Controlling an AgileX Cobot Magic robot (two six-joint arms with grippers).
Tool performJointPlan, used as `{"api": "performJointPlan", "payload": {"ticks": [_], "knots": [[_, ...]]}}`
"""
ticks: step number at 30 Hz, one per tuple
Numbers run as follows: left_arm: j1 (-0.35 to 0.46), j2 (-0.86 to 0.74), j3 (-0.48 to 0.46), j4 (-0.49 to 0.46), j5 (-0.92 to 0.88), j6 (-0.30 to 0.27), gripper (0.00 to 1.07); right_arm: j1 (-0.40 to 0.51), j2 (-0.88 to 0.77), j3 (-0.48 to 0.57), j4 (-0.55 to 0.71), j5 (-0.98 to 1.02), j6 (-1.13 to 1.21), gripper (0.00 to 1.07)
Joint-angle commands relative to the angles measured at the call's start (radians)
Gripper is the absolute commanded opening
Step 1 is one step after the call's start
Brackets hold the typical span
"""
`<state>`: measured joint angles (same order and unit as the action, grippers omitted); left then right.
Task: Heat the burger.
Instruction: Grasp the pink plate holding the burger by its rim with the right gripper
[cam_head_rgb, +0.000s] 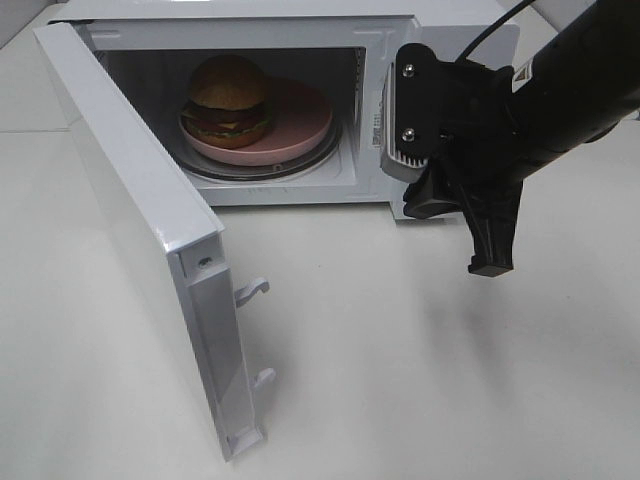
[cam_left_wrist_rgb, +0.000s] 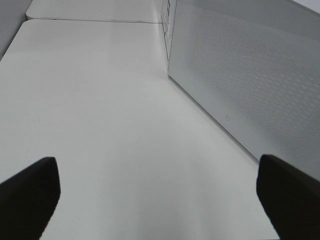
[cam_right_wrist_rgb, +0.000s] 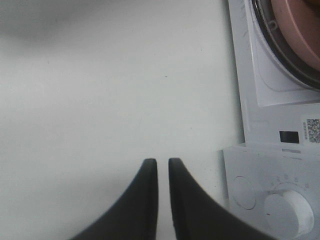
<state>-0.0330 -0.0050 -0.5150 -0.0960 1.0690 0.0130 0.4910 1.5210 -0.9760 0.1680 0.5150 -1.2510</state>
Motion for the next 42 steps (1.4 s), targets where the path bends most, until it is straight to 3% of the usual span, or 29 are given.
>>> {"api": "performJointPlan", "payload": {"ticks": [1,3,6,9,11,12,13,14,15,16,17,18,19,23,34,42], "knots": [[0.004,-0.013,0.001,0.001,-0.002,-0.005,1.0,0.001,-0.005,-0.01,-0.049,0.026,-0.037,0.09],[0.004,-0.013,0.001,0.001,-0.002,-0.005,1.0,0.001,-0.005,-0.01,-0.149,0.052,-0.028,0.1],[0.004,-0.013,0.001,0.001,-0.002,-0.005,1.0,0.001,-0.005,-0.01,-0.195,0.061,0.005,0.12],[0.004,-0.013,0.001,0.001,-0.002,-0.005,1.0,0.001,-0.005,-0.01,-0.249,0.061,0.08,0.21],[0.004,-0.013,0.001,0.001,-0.002,-0.005,1.0,0.001,-0.005,-0.01,-0.307,0.061,0.151,0.38],[0.004,-0.013,0.001,0.001,-0.002,-0.005,1.0,0.001,-0.005,-0.01,-0.307,0.061,0.151,0.38],[0.004,-0.013,0.001,0.001,-0.002,-0.005,1.0,0.001,-0.005,-0.01,-0.341,0.059,0.181,0.51],[0.004,-0.013,0.001,0.001,-0.002,-0.005,1.0,0.001,-0.005,-0.01,-0.341,0.059,0.181,0.51],[0.004,-0.013,0.001,0.001,-0.002,-0.005,1.0,0.001,-0.005,-0.01,-0.369,0.059,0.199,0.69],[0.004,-0.013,0.001,0.001,-0.002,-0.005,1.0,0.001,-0.005,-0.01,-0.387,0.059,0.206,0.78],[0.004,-0.013,0.001,0.001,-0.002,-0.005,1.0,0.001,-0.005,-0.01,-0.387,0.059,0.206,0.78],[0.004,-0.013,0.001,0.001,-0.002,-0.005,1.0,0.001,-0.005,-0.01,-0.425,0.061,0.213,0.9],[0.004,-0.013,0.001,0.001,-0.002,-0.005,1.0,0.001,-0.005,-0.01,-0.445,0.062,0.216,0.95],[0.004,-0.013,0.001,0.001,-0.002,-0.005,1.0,0.001,-0.005,-0.01,-0.489,0.062,0.237,0.99],[0.004,-0.013,0.001,0.001,-0.002,-0.005,1.0,0.062,-0.002,-0.013,-0.578,0.032,0.297,0.95],[0.004,-0.013,0.001,0.001,-0.002,-0.005,1.0,0.105,0.08,-0.103,-0.573,0.021,0.307,0.93]]}}
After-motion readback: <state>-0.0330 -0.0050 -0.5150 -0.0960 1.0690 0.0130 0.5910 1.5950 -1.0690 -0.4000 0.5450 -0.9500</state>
